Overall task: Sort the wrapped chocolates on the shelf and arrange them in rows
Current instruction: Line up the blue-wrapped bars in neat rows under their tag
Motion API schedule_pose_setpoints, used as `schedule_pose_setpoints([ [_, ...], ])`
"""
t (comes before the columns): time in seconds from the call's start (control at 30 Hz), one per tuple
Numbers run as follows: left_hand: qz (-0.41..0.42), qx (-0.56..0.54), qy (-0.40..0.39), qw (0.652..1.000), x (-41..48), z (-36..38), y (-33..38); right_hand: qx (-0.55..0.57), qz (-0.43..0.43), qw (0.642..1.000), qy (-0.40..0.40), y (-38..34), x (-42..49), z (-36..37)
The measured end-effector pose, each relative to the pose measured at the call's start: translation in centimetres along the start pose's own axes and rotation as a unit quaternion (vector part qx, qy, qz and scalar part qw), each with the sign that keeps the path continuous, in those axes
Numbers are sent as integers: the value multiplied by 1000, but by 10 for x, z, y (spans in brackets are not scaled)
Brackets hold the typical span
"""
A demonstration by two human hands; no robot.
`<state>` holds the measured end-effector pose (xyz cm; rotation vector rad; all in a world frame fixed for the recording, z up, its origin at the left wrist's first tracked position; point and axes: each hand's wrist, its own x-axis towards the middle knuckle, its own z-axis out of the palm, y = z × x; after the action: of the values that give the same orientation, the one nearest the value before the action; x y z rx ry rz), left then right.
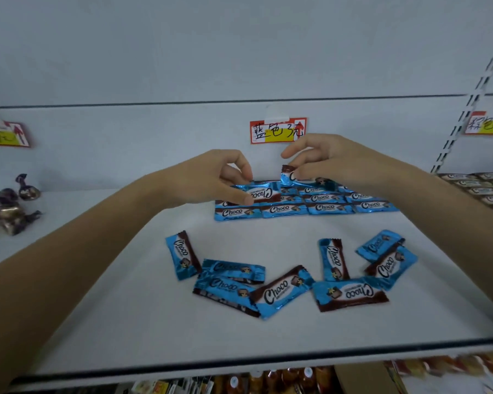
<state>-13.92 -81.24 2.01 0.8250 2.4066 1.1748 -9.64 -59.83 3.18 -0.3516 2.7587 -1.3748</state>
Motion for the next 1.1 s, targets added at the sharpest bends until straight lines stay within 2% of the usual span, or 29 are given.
schedule_pose_setpoints([
  [0.1,7,-54,9,998,-8,-3,-13,3,11,1000,-8,-5,11,10],
  [0.23,36,-93,36,994,-19,-5,-22,79,29,996,5,4,14,20],
  [0.33,73,-122,70,987,-22,-3,-22,81,36,996,-8,14,10,22],
  [0.43,68,-141,78,985,-21,0,-23,79,32,996,-9,19,8,21],
  [0.5,63,-96,88,990,-21,1,-25,67,16,998,-16,20,5,20],
  [0.63,89,67,82,990,-25,6,-27,-2,-19,998,-56,19,-2,23],
  [0.77,89,236,49,966,-26,11,-32,-108,-57,989,-87,15,-7,31],
  [0.9,107,262,15,959,-28,3,-31,-206,-97,970,-86,13,-10,31],
  [1.1,103,280,-45,953,-29,-1,-31,-279,-74,948,-135,17,-11,21],
])
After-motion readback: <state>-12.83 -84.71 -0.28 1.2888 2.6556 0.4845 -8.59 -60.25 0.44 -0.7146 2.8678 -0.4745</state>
